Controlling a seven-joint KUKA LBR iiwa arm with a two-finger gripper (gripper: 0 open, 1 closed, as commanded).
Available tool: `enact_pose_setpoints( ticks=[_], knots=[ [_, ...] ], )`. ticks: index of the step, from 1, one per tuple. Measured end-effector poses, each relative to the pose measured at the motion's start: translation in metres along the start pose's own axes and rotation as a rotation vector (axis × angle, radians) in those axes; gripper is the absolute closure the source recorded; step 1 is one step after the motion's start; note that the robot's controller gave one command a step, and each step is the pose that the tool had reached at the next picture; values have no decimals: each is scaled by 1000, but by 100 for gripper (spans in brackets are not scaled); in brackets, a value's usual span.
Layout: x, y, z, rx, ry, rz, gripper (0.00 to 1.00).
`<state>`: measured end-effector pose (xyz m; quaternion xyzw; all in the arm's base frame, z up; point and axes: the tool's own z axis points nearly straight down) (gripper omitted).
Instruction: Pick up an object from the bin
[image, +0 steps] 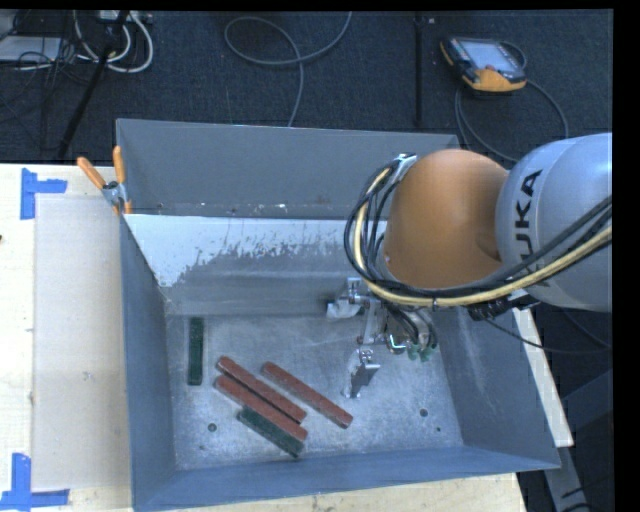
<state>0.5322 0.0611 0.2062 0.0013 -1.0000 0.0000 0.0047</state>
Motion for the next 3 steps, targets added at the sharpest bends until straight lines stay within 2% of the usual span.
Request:
enact_pose_setpoints(
  ticks=[1, 2, 3],
  knots=[
    [-2, 0, -4, -1, -8, 2, 0],
    [15, 45, 53, -1, -11, 101, 0],
    [9, 77, 55, 0, -4, 287, 0]
  ],
)
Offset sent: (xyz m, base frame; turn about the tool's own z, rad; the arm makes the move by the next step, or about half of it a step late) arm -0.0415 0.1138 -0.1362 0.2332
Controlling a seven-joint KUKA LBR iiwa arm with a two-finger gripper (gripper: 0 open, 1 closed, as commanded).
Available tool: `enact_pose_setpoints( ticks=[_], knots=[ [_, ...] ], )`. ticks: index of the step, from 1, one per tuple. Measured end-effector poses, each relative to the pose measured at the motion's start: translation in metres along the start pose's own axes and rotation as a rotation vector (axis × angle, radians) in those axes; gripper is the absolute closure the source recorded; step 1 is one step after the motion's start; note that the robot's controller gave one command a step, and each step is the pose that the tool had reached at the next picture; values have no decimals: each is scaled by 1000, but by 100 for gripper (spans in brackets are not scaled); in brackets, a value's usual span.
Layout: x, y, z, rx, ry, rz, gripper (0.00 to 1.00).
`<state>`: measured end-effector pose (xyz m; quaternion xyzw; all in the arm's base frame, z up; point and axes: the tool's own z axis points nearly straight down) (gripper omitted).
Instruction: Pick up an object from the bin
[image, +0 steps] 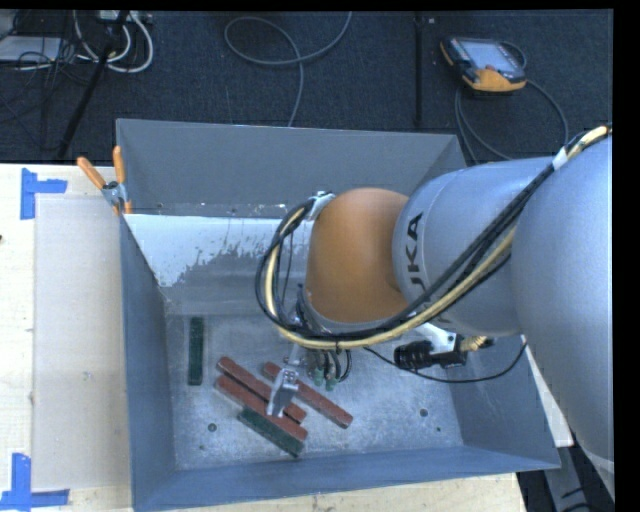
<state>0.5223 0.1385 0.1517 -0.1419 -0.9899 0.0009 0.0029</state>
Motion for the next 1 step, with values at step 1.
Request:
enact_pose_setpoints(
  ticks=[1],
  knots=[
    [22, -5, 3, -1, -5, 14, 0]
  ],
)
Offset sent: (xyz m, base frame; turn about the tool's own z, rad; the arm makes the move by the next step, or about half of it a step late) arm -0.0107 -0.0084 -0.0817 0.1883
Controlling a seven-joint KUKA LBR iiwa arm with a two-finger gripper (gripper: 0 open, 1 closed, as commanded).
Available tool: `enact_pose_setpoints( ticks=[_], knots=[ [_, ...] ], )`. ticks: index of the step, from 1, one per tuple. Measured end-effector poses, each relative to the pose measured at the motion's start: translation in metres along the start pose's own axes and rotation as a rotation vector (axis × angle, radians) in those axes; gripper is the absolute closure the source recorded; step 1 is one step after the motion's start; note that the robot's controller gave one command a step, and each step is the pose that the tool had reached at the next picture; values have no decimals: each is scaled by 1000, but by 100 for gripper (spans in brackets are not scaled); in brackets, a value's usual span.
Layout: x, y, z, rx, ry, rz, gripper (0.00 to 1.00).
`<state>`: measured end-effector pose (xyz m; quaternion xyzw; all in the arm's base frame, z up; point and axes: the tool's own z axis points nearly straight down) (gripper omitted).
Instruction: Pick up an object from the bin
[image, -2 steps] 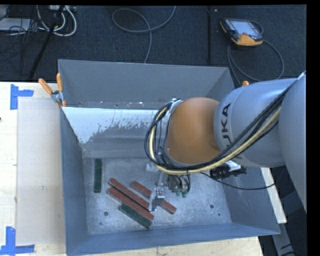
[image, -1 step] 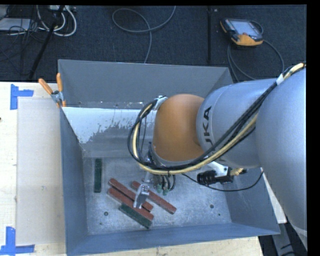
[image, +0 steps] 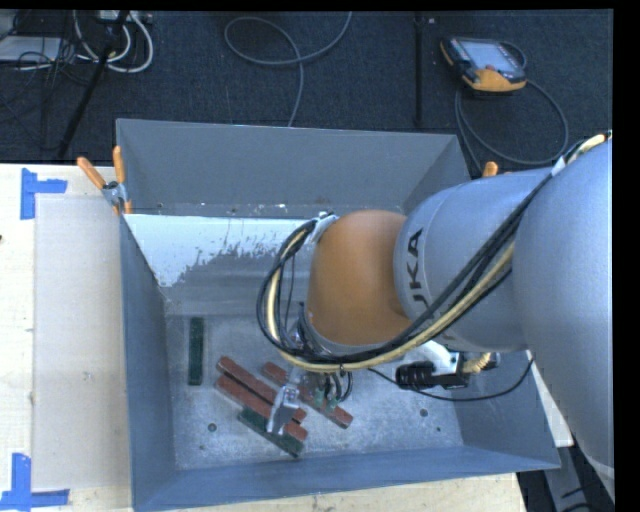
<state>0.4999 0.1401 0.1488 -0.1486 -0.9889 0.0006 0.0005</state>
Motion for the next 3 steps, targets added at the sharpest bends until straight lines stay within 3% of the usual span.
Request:
enact_pose_setpoints(
  ticks=[1, 2, 3],
  knots=[
    [-10, -3, 66, -3, 1, 164, 0],
    [-17, -4, 63, -11, -17, 180, 100],
    [-17, -4, 63, -12, -17, 181, 100]
  ],
)
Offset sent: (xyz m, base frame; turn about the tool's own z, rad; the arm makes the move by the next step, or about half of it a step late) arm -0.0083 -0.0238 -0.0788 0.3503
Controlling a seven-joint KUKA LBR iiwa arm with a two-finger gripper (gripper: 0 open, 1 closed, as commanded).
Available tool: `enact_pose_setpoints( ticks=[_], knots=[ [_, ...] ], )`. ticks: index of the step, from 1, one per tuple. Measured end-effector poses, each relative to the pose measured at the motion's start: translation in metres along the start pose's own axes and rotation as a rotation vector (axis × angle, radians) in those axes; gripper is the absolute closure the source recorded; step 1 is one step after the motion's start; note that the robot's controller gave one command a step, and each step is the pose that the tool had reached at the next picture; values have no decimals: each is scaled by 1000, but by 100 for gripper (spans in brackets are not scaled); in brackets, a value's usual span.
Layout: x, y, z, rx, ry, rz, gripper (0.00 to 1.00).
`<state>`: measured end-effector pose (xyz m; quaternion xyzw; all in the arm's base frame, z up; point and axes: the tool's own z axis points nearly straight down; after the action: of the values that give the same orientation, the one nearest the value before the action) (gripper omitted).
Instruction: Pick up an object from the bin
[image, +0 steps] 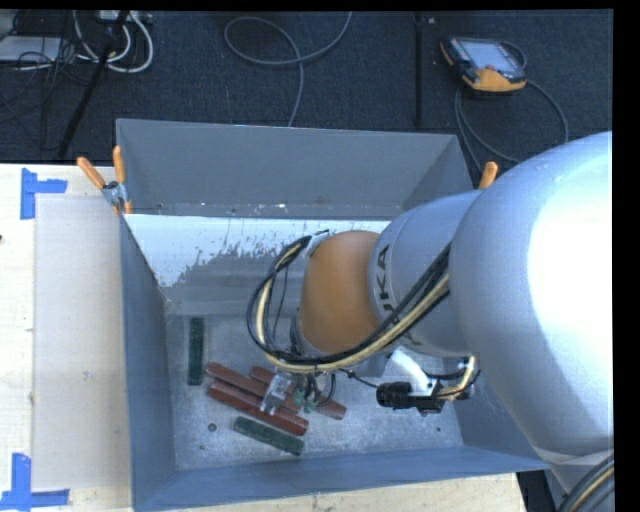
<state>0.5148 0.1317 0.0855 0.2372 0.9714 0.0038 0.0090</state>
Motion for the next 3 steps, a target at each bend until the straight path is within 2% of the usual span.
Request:
enact_pose_setpoints(
  ticks=[2, 3],
  knots=[
    [4, -2, -14, 12, 17, -3, 100],
    [3, -2, -24, 12, 18, -4, 100]
  ],
)
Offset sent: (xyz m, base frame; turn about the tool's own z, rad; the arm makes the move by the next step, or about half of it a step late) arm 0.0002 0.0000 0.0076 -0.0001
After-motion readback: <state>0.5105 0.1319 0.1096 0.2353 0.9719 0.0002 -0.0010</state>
